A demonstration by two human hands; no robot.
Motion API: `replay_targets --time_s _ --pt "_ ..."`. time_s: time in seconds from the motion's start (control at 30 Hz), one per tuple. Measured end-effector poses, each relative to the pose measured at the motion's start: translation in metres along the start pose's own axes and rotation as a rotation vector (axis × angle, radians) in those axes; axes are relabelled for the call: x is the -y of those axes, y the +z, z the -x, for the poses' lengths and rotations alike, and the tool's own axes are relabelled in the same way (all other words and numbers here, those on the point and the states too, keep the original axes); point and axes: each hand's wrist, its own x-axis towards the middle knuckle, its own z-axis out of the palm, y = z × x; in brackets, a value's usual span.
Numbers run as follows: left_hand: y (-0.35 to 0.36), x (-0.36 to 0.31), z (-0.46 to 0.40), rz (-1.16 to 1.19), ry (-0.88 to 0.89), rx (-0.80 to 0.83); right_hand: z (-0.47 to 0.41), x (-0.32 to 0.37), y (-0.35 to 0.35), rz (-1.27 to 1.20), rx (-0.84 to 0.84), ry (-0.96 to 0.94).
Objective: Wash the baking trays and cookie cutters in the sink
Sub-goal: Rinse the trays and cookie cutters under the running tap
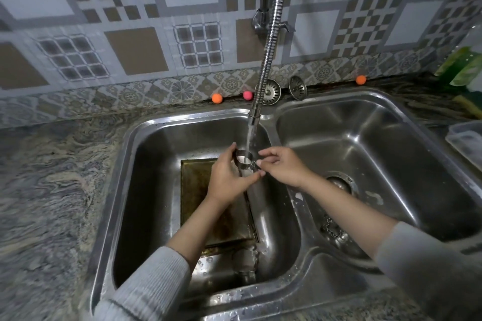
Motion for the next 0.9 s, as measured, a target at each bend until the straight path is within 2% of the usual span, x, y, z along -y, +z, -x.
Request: replay_targets --time_s 0.17,0.33,0.6,0.77,0.9 --pt "-0.005 -0.011 -0.018 -0.026 0.023 0.039 -0.004 0.009 0.006 -0.243 0.143 0.157" --pt "0.000 -0.010 -0.023 -0.038 0.078 0.097 -0.009 0.005 0.000 -0.592 0.118 0.273" --pt "-0.001 -0.010 -0.020 0.059 0.107 -0.036 -0.011 0.007 -0.007 -0.634 0.232 0.383" --pt "-0.010 -0.005 -0.020 0.068 0.140 -0.007 -0.012 0.007 0.002 -0.722 0.236 0.416" --pt "-0.014 -0.002 -0.022 0.167 0.086 0.014 -0.014 0.012 0.007 -0.844 0.233 0.421"
